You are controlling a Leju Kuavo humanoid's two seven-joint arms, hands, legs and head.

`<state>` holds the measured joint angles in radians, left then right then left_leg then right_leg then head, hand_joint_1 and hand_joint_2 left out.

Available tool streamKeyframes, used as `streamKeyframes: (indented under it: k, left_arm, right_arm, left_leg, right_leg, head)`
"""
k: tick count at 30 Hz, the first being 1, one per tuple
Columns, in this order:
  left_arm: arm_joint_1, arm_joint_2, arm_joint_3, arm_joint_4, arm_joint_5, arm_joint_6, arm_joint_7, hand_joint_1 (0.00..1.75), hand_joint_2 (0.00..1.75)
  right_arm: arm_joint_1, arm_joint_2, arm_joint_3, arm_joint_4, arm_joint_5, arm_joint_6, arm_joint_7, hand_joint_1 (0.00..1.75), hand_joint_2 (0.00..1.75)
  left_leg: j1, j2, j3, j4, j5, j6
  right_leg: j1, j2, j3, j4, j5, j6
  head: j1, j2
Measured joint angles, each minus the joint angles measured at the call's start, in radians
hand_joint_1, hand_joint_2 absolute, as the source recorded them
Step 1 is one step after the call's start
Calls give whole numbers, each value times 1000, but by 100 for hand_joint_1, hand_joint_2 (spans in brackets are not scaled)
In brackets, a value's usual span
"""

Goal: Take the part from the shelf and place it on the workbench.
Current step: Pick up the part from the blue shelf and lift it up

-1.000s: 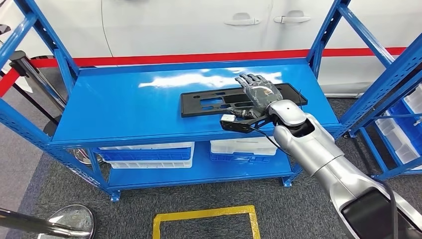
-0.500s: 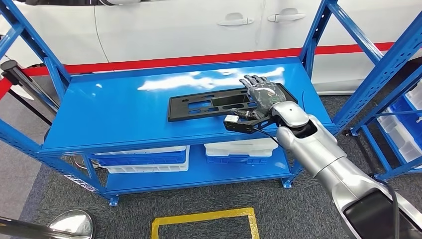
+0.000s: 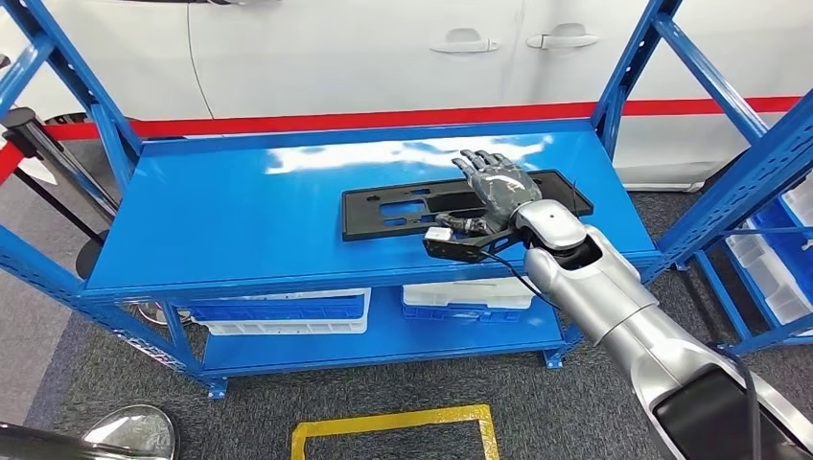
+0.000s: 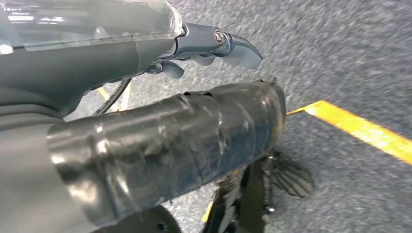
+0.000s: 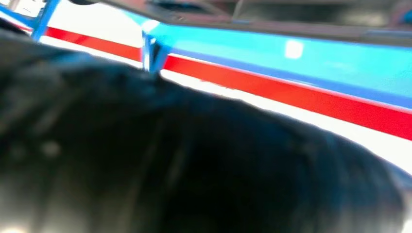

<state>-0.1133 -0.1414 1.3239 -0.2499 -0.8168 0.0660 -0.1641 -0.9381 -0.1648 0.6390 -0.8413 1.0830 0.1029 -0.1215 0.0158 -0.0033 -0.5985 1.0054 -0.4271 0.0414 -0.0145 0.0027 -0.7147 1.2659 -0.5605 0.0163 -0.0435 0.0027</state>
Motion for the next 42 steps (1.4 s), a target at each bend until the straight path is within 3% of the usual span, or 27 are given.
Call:
streamKeyframes:
  k: [1, 2, 4, 6, 8, 10, 12, 15, 16, 17, 18, 19, 21, 22, 26, 28, 30, 31, 32, 33, 35, 36, 38, 42]
  left_arm:
    - [0, 0, 0, 0, 0, 0, 0, 0, 0]
    - [0, 0, 0, 0, 0, 0, 0, 0, 0]
    - [1, 0, 0, 0, 0, 0, 1, 0, 0]
    - [1, -1, 0, 0, 0, 0, 2, 0, 0]
    - [0, -1, 0, 0, 1, 0, 2, 0, 0]
    - [-2, -1, 0, 0, 1, 2, 3, 0, 0]
    - [-2, -1, 0, 0, 2, 3, 3, 0, 0]
    - [-1, -2, 0, 0, 8, 3, 6, 0, 0]
    - [-1, -2, 0, 0, 10, 3, 7, 0, 0]
    - [-1, -2, 0, 0, 10, 2, 9, 0, 0]
    - [0, -2, 0, 0, 11, 2, 9, 0, 0]
    - [0, -2, 0, 0, 11, 2, 9, 0, 0]
    - [1, -2, 1, 0, 11, 1, 9, 0, 0]
    - [0, -2, 1, 0, 11, 0, 9, 0, 0]
    - [-1, -2, 1, 0, 11, -1, 9, 0, 0]
    - [0, -3, 1, 0, 11, -1, 9, 0, 0]
    - [-1, -3, 1, 0, 11, -1, 9, 0, 0]
    - [-1, -3, 1, 0, 11, -1, 9, 0, 0]
    - [-1, -3, 1, 0, 11, -1, 9, 0, 0]
    - [-1, -3, 1, 0, 11, -1, 9, 0, 0]
    - [0, -3, 1, 0, 11, -1, 9, 0, 0]
    - [0, -4, 1, 0, 11, -1, 9, 0, 0]
    - [0, -5, 1, 0, 11, -1, 9, 0, 0]
    - [-2, -5, 1, 0, 11, -1, 9, 0, 0]
  right_arm:
    - [5, 0, 0, 3, 0, 0, -1, 0, 0]
    - [9, 0, 0, 6, 0, 0, -1, 0, 0]
    - [10, 0, 0, 11, 0, -1, -1, 0, 0]
    - [9, 0, 0, 14, -1, -2, -2, 0, 0]
    - [10, 1, 0, 17, -2, -3, -3, 0, 0]
    - [10, 2, 0, 19, -3, -4, -4, 0, 0]
    - [9, 4, 0, 21, -3, -5, -4, 0, 0]
    - [9, 13, 0, 25, -3, -6, -6, 0, 0]
    - [10, 16, 0, 27, -3, -6, -6, 0, 0]
    - [11, 18, 0, 29, -3, -6, -7, 0, 0]
    - [11, 19, 0, 31, -4, -6, -7, 0, 0]
    - [11, 20, 0, 33, -4, -6, -8, 0, 0]
    - [10, 21, 0, 34, -4, -7, -8, 0, 0]
    - [10, 22, 0, 35, -4, -7, -8, 0, 0]
    - [9, 24, 0, 37, -4, -8, -9, 0, 0]
    - [6, 24, 0, 38, -4, -9, -9, 0, 0]
    - [8, 23, 0, 41, -4, -9, -9, 0, 0]
    - [10, 23, 0, 43, -4, -9, -9, 0, 0]
    - [13, 23, 0, 45, -4, -9, -10, 0, 0]
    - [15, 23, 0, 46, -4, -9, -10, 0, 0]
    - [14, 23, 0, 48, -4, -9, -10, 0, 0]
    - [12, 23, 0, 48, -4, -9, -10, 0, 0]
    - [10, 24, 0, 49, -4, -10, -10, 0, 0]
    - [9, 24, 0, 49, -4, -11, -10, 0, 0]
  left_leg:
    - [0, -1, 1, 2, -3, 1]
    - [0, -2, 3, 4, -6, 0]
    - [0, -4, 10, 13, -18, -5]
    - [-3, -4, 10, 22, -29, -14]
    - [-5, -4, 8, 24, -33, -25]
    - [-4, -4, 11, 24, -37, -35]
    - [-3, -2, -4, 67, -65, -45]
    - [-1, -2, -97, 244, -143, -55]
    - [0, -2, -122, 285, -152, -56]
    - [0, -2, -132, 293, -141, -57]
    - [0, -2, -120, 258, -111, -56]
    - [0, -1, -90, 193, -69, -54]
    - [-2, -2, -31, 67, -17, -46]
    - [-4, -3, -15, 34, -9, -42]
    - [-3, -3, -3, 10, -7, -24]
    - [2, 0, 6, -2, -3, -10]
    - [1, 1, 8, -3, -4, -3]
    - [1, 0, 8, -2, -5, -2]
    - [1, 0, 9, 0, -7, -2]
    - [1, -1, 11, 2, -10, -2]
    - [1, -3, 15, 9, -18, -7]
    - [-1, -3, 15, 14, -23, -11]
    - [-4, -3, 12, 20, -28, -20]
    - [-3, -2, 5, 38, -44, -41]
  right_leg:
    - [-2, 0, -23, 32, 0, 2]
    - [-4, -1, -29, 28, 20, 3]
    - [-7, -2, 11, -79, 93, 1]
    - [-3, -3, 60, -185, 134, -5]
    - [4, -1, 74, -211, 128, -11]
    - [0, 0, 81, -220, 127, -21]
    - [-6, -1, 93, -229, 127, -33]
    - [-3, -1, 101, -232, 122, -45]
    - [-2, -1, 101, -232, 121, -46]
    - [-1, -1, 102, -231, 119, -46]
    - [-1, -1, 105, -230, 117, -45]
    - [-1, 0, 108, -228, 113, -42]
    - [1, 0, 111, -226, 107, -36]
    - [2, 0, 111, -225, 106, -31]
    - [4, 1, 111, -225, 100, -15]
    - [5, 1, 84, -163, 61, -9]
    - [2, 0, 19, -30, 3, -5]
    - [1, 0, -12, 29, -15, -3]
    - [0, 0, -30, 56, -13, -1]
    - [-1, -1, -27, 43, 9, -1]
    - [-2, -2, 26, -82, 84, -5]
    - [0, -2, 57, -147, 109, -7]
    - [5, -2, 89, -215, 121, -12]
    - [3, -1, 97, -227, 121, -31]
  head:
    - [0, 0]
    - [0, 0]
    - [0, 0]
    - [0, 0]
    - [-1, 0]
    - [-1, 0]
    - [-1, 0]
    - [-2, 0]
    - [-2, 0]
    - [-2, 0]
    - [-2, 0]
    - [-2, 0]
    - [-2, 0]
    - [-2, 0]
    - [-1, 0]
    - [0, 0]
    - [0, 0]
    - [0, 0]
    - [0, 0]
    - [0, 0]
    - [0, 0]
    - [0, 0]
    - [-1, 0]
    - [-1, 0]
